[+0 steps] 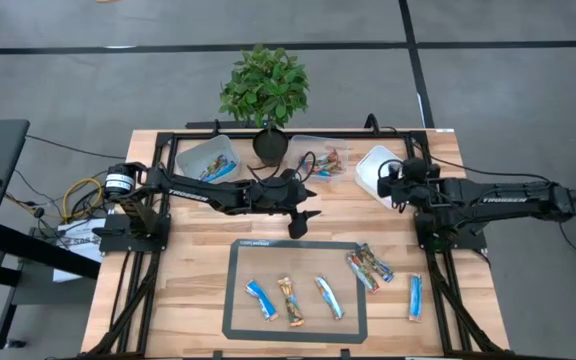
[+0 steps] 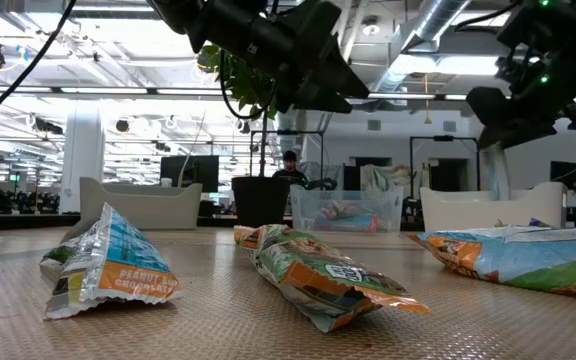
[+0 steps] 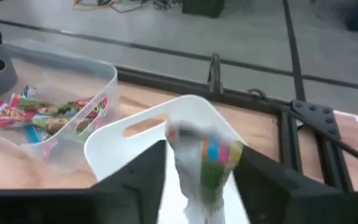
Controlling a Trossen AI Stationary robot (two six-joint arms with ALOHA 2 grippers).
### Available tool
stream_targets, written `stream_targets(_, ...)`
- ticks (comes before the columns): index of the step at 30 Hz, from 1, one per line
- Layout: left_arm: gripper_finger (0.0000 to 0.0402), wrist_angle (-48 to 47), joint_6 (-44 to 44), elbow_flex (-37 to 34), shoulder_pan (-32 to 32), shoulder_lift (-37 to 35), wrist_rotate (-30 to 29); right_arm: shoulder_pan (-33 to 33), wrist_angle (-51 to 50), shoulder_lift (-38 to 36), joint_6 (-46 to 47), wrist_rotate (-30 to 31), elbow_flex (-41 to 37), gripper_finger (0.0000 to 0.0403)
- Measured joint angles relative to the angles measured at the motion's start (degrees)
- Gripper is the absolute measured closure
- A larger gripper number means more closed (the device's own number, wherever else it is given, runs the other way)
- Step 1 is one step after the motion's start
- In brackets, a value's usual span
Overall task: Pick and place Granola Bars by type
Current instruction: Put the yellow granola bar into the white bin
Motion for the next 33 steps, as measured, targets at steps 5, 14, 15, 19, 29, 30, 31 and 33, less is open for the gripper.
stream_targets(5,0.0155,-1.3,3.0,0.0,-0.3,0.0,2.9,0.4,0.9,-0.1,-2.7,-3.0,0.0,0.0161)
stream_targets(14,0.0155,-8.5,3.2,0.0,-0.8,-0.1,11.7,5.4,15.0,-0.1,-14.2,-8.4,0.0,0.0143)
stream_targets(15,0.0155,-9.6,3.3,0.0,-1.0,-0.4,12.4,6.2,17.2,-0.1,-16.0,-9.1,0.0,0.0143)
stream_targets(19,0.0155,-17.4,7.9,0.0,-2.9,-2.1,14.9,9.2,24.0,0.0,-21.8,-10.2,0.0,0.0143)
stream_targets(29,0.0157,-44.8,11.3,-0.1,-12.9,-5.3,11.5,14.8,27.7,0.0,-26.1,-10.1,0.0,0.0143)
stream_targets(30,0.0158,-45.7,11.2,0.0,-13.9,-5.0,11.4,15.1,27.7,0.0,-25.8,-10.1,0.0,0.0143)
stream_targets(31,0.0161,-47.0,11.2,0.0,-14.8,-4.8,11.0,15.3,27.9,0.0,-25.8,-10.1,0.0,0.0143)
stream_targets(33,0.0167,-49.3,11.6,0.0,-16.4,-4.8,10.3,15.5,28.5,0.0,-25.7,-10.1,0.0,0.0143)
